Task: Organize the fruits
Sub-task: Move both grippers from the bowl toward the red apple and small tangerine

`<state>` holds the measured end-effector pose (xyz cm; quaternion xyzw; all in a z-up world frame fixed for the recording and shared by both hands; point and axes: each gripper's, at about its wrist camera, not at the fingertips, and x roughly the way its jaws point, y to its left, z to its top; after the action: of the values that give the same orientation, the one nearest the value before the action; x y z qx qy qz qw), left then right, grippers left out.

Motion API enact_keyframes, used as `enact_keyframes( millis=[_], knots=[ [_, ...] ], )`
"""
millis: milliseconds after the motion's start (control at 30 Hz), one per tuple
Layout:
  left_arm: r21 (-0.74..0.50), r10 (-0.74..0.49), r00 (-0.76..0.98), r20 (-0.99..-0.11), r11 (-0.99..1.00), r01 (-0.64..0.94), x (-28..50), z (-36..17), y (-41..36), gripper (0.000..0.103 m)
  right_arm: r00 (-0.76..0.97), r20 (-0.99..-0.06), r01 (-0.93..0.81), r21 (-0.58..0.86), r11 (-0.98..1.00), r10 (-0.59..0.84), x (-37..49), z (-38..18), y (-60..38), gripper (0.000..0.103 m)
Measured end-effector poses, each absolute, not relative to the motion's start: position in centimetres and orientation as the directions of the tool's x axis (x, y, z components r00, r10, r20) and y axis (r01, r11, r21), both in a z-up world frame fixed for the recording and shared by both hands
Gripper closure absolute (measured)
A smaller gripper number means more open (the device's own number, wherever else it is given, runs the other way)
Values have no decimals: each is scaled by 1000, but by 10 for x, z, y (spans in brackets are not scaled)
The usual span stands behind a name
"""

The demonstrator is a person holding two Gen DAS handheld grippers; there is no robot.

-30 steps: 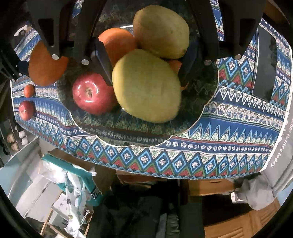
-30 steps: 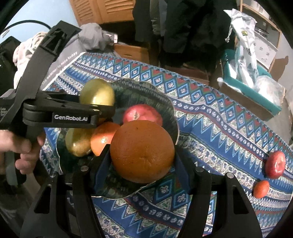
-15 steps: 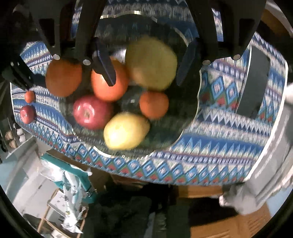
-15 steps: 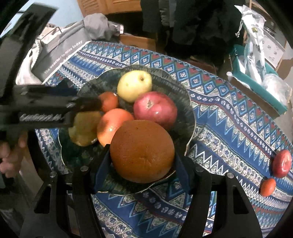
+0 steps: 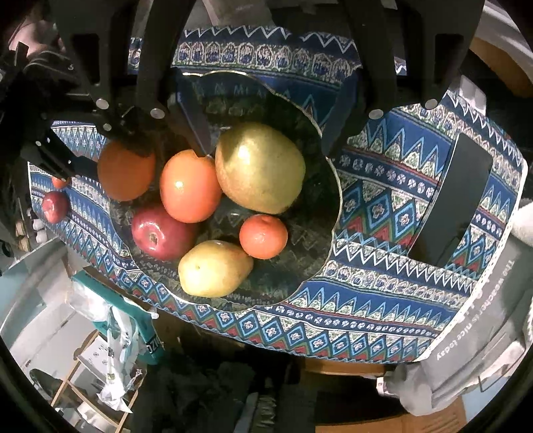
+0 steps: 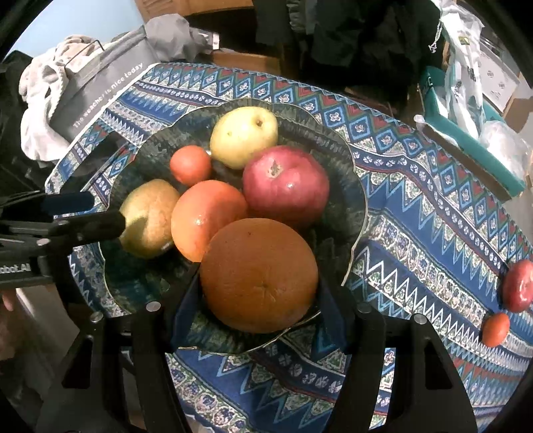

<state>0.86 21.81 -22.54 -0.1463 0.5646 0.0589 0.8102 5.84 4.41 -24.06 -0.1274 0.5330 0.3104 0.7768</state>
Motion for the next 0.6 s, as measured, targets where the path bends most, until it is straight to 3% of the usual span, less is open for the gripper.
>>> enact_keyframes(
  millis=[600],
  knots=[
    [-167, -74, 421, -904, 968, -188, -3, -196, 182, 30, 426, -819, -539, 112, 835, 385, 63, -160, -6, 34]
  ],
)
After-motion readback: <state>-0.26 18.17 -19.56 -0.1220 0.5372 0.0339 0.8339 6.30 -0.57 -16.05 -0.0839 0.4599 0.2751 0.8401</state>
